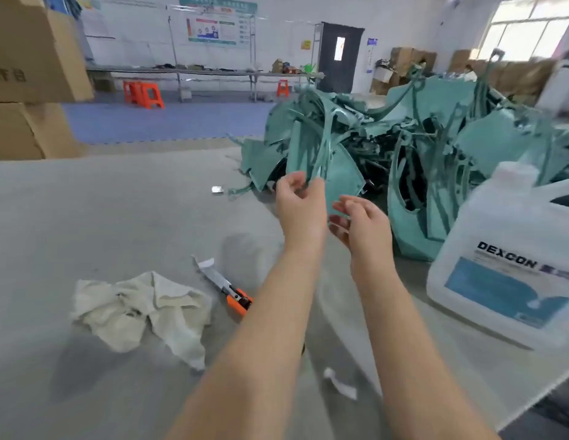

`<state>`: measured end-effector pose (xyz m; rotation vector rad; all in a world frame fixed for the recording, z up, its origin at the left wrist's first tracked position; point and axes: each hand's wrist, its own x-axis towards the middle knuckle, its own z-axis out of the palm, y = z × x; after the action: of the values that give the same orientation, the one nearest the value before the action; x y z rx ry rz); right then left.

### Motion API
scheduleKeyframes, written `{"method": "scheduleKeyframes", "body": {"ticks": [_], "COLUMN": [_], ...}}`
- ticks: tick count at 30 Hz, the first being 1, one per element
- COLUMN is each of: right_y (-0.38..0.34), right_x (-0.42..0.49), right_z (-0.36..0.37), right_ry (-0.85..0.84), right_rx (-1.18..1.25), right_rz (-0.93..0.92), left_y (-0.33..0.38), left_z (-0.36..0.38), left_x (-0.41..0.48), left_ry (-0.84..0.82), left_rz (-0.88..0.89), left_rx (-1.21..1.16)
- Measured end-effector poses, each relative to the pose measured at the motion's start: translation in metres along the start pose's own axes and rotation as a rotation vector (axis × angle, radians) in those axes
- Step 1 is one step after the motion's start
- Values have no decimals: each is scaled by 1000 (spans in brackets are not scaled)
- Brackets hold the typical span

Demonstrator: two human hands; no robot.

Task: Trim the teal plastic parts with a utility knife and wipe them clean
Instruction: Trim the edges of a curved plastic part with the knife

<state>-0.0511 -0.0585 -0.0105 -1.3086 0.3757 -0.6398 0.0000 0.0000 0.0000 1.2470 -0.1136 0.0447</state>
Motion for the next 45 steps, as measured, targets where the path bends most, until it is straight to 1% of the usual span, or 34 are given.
{"method": "scheduleKeyframes", "body": {"ticks": [2,4,7,9,11,16,20,22,24,25,28,29,31,34,37,41,43,45], "right_y": [2,8,26,35,45,51,52,53,51,49,44,43,40,34,30,37,44,50], "right_x": [26,51,73,75,75,75,77,75,74,74,75,74,69,54,39,15,2,-10], "right_z": [8,20,30,34,36,41,32,27,22,19,13,12,13,22,34,54,61,67], "right_ry": [165,241,232,225,229,263,265,259,284,309,361,364,336,220,128,66,33,-8], "right_rx": [72,103,92,85,85,263,170,169,195,199,210,215,221,189,169,62,-70,-218], "right_rz": [44,94,90,106,144,130,91,91,82,76,53,56,48,-2,-8,5,-36,-115], "left_y": [-1,-5,-10,-15,-20,-28,-28,-26,-26,-25,-28,-31,-38,-41,-29,1,19,38], "left_z": [14,27,46,52,49,50,68,75,77,75,54,44,21,-16,-56,-117,-154,-195], "left_x": [21,46,74,86,92,96,88,84,80,78,68,63,52,36,23,1,-10,-21], "left_ry": [-21,-56,-124,-117,-130,-224,-336,-402,-430,-387,-117,-58,-9,10,70,152,117,36], "left_rz": [-43,-13,105,200,246,193,187,222,276,302,401,451,522,556,476,333,233,111], "left_rx": [147,319,549,630,722,667,743,816,814,766,610,587,538,462,363,330,352,402]}}
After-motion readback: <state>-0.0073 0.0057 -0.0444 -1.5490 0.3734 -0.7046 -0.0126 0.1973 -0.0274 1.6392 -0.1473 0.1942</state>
